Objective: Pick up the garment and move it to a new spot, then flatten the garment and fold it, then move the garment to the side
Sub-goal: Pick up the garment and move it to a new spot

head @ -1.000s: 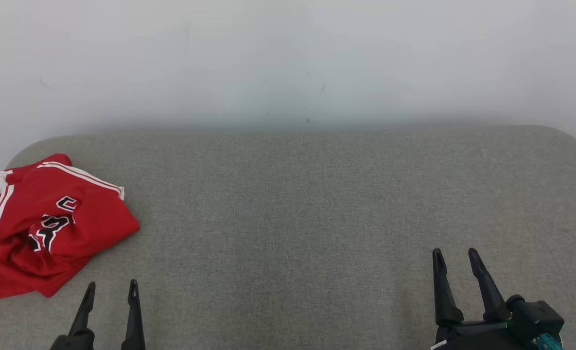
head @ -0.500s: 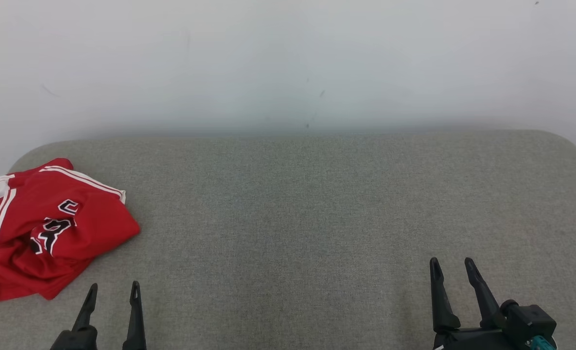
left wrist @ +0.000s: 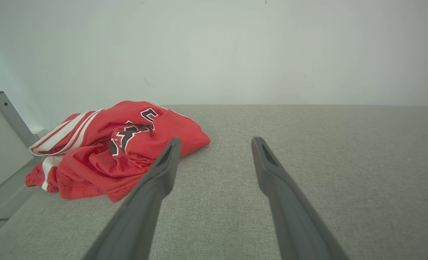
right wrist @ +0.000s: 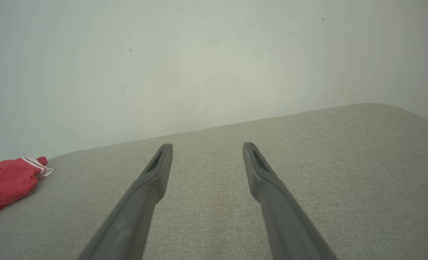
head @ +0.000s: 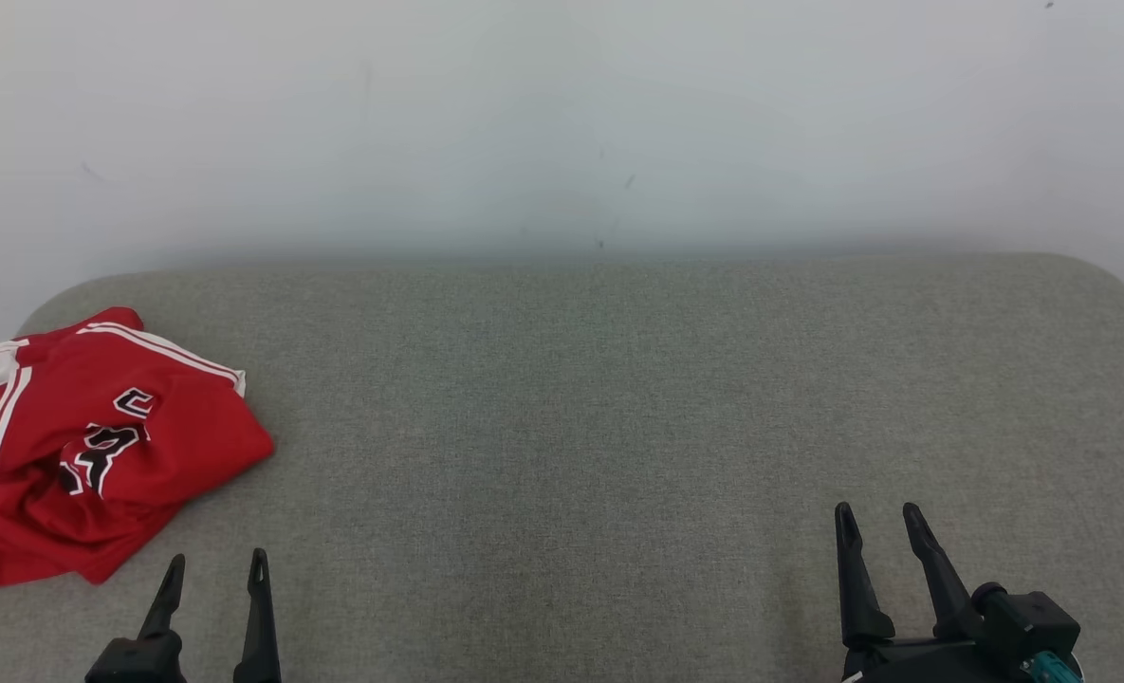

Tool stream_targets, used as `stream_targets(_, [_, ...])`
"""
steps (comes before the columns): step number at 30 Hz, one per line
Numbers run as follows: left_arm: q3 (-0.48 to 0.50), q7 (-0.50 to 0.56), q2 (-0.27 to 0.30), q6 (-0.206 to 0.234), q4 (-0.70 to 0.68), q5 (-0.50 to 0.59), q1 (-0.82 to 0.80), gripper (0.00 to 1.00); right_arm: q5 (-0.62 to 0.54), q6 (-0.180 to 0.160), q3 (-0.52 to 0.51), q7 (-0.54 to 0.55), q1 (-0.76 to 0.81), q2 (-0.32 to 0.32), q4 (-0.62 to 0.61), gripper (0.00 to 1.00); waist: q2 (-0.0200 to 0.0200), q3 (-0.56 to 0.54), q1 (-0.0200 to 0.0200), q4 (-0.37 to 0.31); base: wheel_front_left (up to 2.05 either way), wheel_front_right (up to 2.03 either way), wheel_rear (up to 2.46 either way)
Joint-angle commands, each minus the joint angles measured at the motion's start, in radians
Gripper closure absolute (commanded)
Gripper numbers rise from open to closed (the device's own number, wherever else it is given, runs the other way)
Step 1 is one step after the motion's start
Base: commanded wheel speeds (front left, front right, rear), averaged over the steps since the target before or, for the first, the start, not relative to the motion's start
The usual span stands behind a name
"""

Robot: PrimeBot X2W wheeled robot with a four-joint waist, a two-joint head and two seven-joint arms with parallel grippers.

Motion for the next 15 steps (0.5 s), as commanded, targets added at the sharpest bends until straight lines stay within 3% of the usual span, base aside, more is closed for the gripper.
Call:
stream_targets(1, [-0.001, 0.006, 0.005, 0.006, -0.008, -0.006, 0.010, 0.00, -0.005, -0.002, 0.001, -0.001, -0.002, 0.000, 0.001, 0.00, 0.0000, 0.001, 0.0000, 0.000, 0.00, 0.00, 0.00])
stream_targets(15, [-0.008, 0.011, 0.011, 0.018, -0.016, -0.018, 0.007, 0.00, 0.004, -0.002, -0.001, -0.001, -0.005, 0.000, 0.009, 0.00, 0.0000, 0.007, 0.0000, 0.008, 0.00, 0.00, 0.00])
